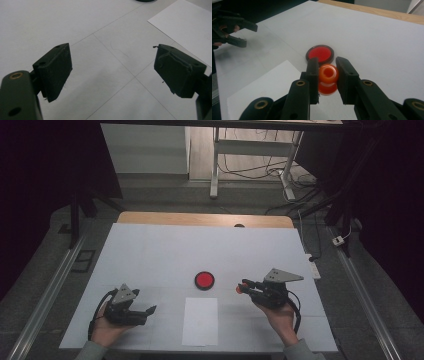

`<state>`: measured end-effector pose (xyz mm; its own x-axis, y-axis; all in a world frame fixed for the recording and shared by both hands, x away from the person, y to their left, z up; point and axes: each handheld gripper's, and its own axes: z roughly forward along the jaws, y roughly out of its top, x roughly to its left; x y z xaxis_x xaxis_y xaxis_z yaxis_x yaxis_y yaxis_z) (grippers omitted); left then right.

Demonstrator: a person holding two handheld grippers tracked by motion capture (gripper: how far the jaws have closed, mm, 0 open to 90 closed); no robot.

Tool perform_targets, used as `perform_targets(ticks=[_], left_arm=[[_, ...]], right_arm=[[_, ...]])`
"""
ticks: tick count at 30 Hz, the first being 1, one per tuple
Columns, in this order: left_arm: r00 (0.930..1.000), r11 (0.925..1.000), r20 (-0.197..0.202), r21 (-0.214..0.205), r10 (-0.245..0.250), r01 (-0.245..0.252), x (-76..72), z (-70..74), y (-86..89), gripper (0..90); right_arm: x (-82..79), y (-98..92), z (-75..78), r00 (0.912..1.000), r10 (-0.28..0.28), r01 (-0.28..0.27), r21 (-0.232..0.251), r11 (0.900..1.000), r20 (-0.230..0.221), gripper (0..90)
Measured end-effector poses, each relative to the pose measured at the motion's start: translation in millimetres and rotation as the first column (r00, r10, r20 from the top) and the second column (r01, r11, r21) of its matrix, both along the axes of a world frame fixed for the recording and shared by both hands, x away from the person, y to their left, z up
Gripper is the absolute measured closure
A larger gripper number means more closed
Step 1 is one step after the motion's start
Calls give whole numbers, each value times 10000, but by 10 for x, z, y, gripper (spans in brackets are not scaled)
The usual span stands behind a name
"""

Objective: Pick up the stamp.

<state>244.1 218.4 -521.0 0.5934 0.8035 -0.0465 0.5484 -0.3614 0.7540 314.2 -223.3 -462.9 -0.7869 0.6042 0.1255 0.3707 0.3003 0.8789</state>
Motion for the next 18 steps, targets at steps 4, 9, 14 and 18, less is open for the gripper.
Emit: perform_targets(ticks=[4, 9, 14, 18], left_arm=[[10000, 10000, 0, 44, -33, 33, 2, -2, -1, 152], [10000, 10000, 2, 41, -43, 43, 2, 0, -2, 152], [10000, 10000, -8, 9, -50, 50, 0, 0, -6, 152], [10000, 10000, -56, -18, -65, 65, 1, -7, -5, 152]], right_arm=[[-11, 56, -1, 9999, 146, -146, 1, 9999, 40, 720], [-3, 110, -3, 9997, 227, -227, 140, 9996, -38, 720], [-4, 193, -17, 9992, 385, -385, 71, 9992, -86, 720], [-15, 263, -13, 9988, 463, -462, 116, 9989, -125, 720]])
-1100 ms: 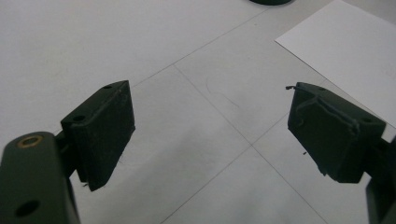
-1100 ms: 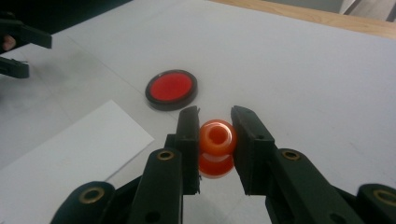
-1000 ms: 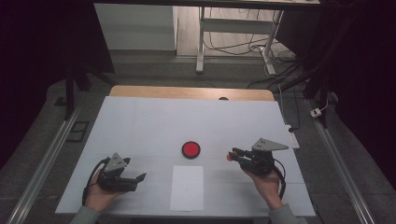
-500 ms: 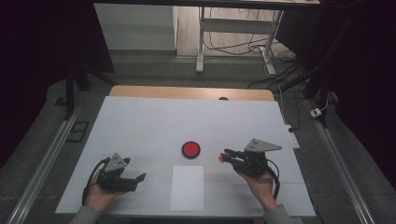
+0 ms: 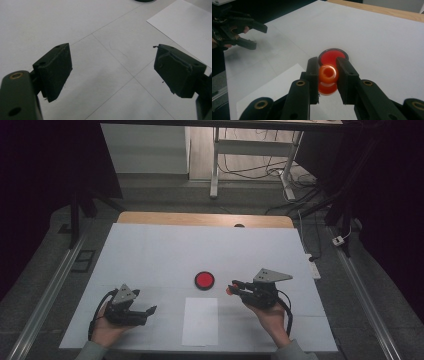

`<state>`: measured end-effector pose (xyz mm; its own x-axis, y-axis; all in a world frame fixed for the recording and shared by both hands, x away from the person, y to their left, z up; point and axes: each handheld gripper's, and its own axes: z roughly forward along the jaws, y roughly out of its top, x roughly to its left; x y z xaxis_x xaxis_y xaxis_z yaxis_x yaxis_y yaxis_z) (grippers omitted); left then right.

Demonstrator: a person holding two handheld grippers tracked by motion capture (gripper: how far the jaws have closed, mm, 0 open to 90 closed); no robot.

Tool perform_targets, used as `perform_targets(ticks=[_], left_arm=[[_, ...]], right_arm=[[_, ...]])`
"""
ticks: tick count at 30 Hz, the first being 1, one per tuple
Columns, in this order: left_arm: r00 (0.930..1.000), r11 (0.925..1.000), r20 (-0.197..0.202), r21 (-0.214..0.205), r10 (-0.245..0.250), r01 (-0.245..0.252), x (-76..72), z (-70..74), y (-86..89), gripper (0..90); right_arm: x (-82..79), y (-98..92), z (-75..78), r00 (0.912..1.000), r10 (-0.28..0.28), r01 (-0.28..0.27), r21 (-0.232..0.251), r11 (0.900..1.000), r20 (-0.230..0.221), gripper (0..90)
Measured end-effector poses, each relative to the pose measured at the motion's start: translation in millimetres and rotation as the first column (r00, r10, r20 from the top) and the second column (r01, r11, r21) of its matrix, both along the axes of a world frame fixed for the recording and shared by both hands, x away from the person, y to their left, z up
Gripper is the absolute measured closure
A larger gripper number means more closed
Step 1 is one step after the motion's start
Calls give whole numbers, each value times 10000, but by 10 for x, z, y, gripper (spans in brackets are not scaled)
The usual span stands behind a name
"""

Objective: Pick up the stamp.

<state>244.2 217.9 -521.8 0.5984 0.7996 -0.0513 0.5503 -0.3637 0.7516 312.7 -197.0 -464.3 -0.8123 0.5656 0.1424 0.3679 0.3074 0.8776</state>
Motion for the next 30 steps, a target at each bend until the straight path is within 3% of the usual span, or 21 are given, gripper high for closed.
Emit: perform_targets(ticks=[13, 30], left_arm=[[10000, 10000, -13, 2, -8, 8, 1, -5, 0, 152], [10000, 9999, -22, -112, -39, 39, 4, -6, 21, 151]], right_arm=[[22, 331, 4, 9980, 639, -639, 94, 9979, 40, 720], [-31, 566, -55, 9902, 1395, -1395, -47, 9902, -13, 720]])
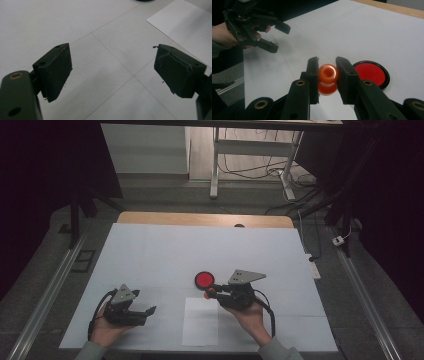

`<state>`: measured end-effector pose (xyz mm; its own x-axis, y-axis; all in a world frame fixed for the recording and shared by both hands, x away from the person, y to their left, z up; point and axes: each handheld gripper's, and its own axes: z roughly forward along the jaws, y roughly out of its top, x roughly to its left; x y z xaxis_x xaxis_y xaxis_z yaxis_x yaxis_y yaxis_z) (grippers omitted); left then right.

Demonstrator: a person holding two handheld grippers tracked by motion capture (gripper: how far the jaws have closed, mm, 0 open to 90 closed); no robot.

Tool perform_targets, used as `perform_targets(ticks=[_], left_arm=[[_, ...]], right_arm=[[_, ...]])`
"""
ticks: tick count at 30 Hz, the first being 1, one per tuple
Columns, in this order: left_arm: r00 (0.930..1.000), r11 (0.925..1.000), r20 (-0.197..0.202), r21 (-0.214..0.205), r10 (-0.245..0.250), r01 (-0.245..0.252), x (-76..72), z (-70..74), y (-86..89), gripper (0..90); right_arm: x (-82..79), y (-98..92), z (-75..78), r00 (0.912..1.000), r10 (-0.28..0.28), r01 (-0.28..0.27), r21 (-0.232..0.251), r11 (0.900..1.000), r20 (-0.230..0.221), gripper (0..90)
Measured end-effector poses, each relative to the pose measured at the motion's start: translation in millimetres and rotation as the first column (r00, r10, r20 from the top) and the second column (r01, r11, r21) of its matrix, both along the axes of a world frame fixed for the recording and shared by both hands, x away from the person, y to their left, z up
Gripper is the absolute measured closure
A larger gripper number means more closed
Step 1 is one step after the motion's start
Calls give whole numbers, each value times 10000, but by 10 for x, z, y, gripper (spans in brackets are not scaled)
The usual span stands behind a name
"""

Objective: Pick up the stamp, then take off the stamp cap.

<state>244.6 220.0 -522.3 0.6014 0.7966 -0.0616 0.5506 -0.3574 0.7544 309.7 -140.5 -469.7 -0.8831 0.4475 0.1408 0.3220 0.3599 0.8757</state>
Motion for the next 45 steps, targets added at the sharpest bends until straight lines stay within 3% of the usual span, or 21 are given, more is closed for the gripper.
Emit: perform_targets(ticks=[20, 27, 30, 40, 45], left_arm=[[9997, 9999, 219, 44, -93, 92, -12, 40, -41, 150], [9954, 9983, 814, 329, -512, 487, -89, 193, -197, 150], [9938, 9966, 863, 481, -702, 663, -87, 219, -265, 152], [9881, 9944, 1160, 433, -1011, 967, -46, 300, -434, 151], [9866, 9918, 1038, 375, -1256, 1223, 21, 299, -494, 164]], right_arm=[[-17, -56, 45, 9998, -142, 141, 90, 9999, 137, 720], [-20, -53, 51, 9998, -127, 126, 78, 9999, 158, 720], [-20, -52, 46, 9998, -127, 126, 81, 9999, 127, 720], [-30, -45, 45, 9998, -109, 108, 85, 9999, 138, 720], [-19, -51, 47, 9999, -63, 61, 141, 9999, 105, 720]])
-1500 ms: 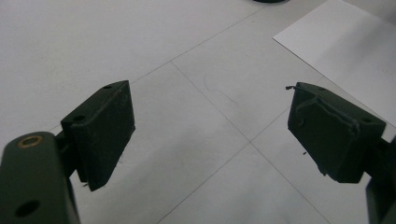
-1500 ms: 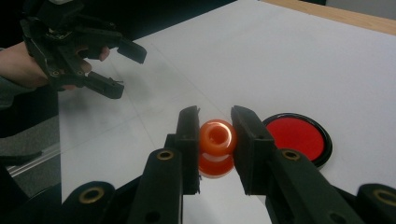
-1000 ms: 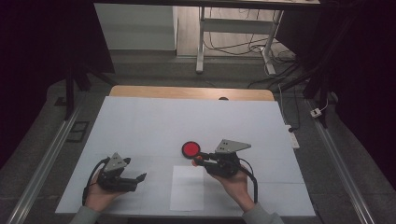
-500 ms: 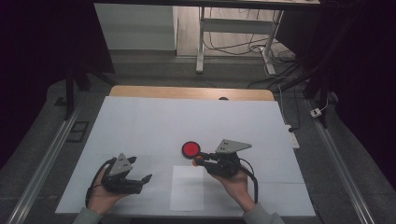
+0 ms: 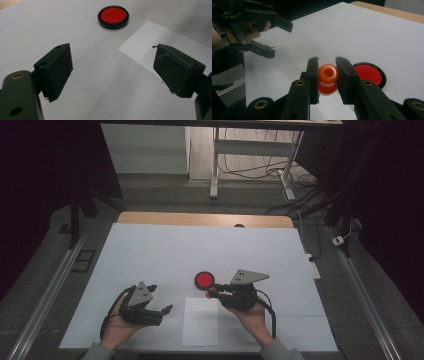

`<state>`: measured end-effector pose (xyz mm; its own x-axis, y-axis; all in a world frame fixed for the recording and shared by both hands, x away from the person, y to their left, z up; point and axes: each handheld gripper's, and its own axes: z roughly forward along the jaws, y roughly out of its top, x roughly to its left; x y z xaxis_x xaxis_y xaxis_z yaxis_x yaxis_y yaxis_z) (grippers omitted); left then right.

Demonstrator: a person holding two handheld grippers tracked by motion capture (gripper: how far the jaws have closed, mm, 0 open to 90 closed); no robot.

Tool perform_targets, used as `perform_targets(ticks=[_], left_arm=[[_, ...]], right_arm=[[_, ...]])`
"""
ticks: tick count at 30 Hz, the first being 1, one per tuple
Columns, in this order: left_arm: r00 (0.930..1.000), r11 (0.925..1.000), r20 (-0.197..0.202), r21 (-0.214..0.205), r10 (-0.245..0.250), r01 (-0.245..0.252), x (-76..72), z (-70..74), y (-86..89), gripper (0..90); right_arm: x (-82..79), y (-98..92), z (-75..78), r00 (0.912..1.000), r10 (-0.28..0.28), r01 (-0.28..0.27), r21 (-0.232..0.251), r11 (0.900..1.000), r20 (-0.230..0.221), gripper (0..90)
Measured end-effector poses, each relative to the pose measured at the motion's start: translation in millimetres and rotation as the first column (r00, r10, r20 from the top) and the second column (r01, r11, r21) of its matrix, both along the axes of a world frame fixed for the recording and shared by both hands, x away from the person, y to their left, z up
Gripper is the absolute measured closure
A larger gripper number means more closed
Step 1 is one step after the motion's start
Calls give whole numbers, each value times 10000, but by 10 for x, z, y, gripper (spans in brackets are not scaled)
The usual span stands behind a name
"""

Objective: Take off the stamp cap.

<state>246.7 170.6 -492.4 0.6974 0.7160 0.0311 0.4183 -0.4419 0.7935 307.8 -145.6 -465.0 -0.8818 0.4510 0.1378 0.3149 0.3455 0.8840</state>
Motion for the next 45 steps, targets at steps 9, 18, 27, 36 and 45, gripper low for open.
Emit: perform_targets(ticks=[9, 18, 27, 36, 45], left_arm=[[9989, 9995, -367, -41, -300, 299, 81, -17, -114, 178], [9966, 9978, -498, -158, -649, 642, 44, -9, -186, 191], [9933, 9945, -528, -263, -1029, 1016, 39, 4, -268, 213], [9904, 9914, -482, -218, -1299, 1290, 67, -37, -376, 223], [9881, 9888, -402, -206, -1482, 1475, 140, -10, -513, 230]], right_arm=[[11, -30, -2, 10000, 32, -32, 186, 9998, -11, 720], [-15, 24, -8, 9998, 141, -142, 50, 9999, 137, 720], [-51, 40, 17, 9996, 136, -138, 66, 9999, 248, 720], [-32, 50, 0, 9996, 161, -161, 4, 9999, 243, 720], [-18, 63, 0, 9995, 196, -195, -23, 9998, 260, 720]])
